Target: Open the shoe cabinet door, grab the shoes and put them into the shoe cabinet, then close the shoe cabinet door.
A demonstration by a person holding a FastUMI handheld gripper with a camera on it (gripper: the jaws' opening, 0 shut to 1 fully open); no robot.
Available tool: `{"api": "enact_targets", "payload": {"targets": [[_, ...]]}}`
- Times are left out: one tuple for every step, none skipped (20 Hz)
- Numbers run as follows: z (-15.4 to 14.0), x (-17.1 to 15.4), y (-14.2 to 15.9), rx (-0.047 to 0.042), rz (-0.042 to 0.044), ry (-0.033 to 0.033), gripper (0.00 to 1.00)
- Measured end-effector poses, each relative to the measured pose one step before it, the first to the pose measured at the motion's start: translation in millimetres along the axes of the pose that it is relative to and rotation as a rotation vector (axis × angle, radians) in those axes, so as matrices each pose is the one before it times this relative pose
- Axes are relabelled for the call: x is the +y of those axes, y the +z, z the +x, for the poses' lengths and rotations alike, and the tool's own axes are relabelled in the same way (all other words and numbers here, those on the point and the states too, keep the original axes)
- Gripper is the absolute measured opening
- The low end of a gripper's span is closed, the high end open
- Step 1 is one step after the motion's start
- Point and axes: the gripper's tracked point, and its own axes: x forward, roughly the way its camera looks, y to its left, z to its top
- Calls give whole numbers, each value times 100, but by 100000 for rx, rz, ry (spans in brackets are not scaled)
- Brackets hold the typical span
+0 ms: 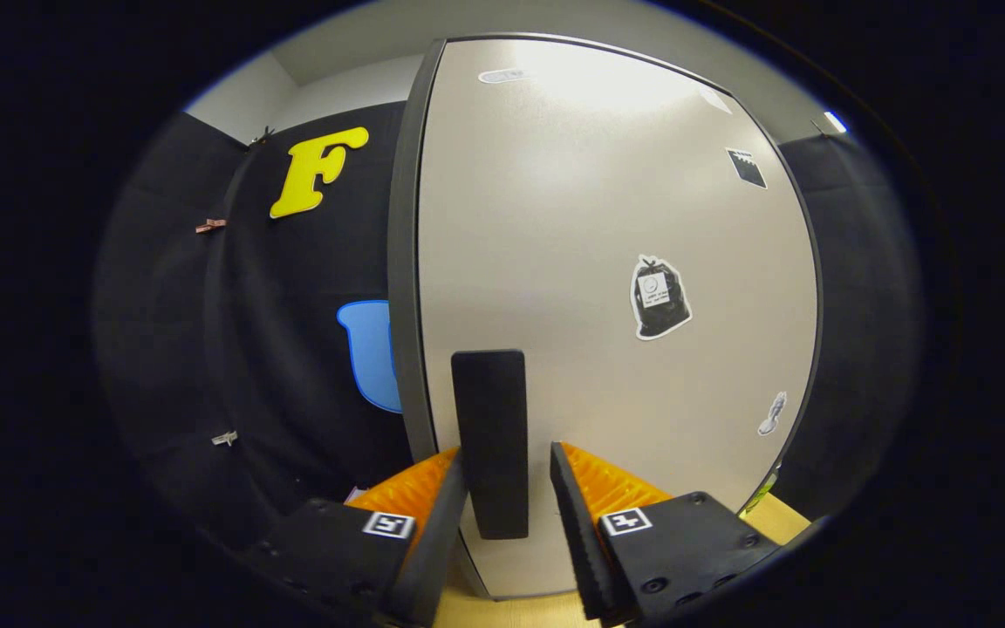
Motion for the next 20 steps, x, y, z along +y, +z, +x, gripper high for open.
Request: {"api": "enact_targets", "payload": {"targets": [[-335, 78, 185, -1240, -1818, -1255, 52], [218, -127, -306, 580, -1920, -1247, 41], [-30, -29, 83, -246, -1235, -960, 41], [447, -64, -163, 375, -262, -1019, 41], [-241, 12, 39, 293, 585, -91, 39], [-159, 25, 88, 1, 476, 4, 37], [-27, -81, -72, -23, -48, -212, 34], [-186, -75, 92, -365, -340, -555, 34], [66, -37, -145, 423, -371, -372, 30], [-151, 4, -52, 664, -752, 626, 26], [-158, 32, 1, 594, -458, 1289, 26], [-237, 30, -29, 575, -392, 1353, 26], [-417, 33, 52, 452, -675, 1091, 26], [-599, -7, -69, 569, -516, 1263, 26], [-796, -98, -15, -153, 790, 1427, 26], [-963, -264, -207, 46, 1403, 1497, 26], [-870, -296, 1, -172, 1182, 1187, 26], [-952, -288, 47, -156, 181, 856, 26], [-1010, -311, 18, -374, -197, 990, 26], [-1297, -328, -84, 139, 234, 1535, 26]]}}
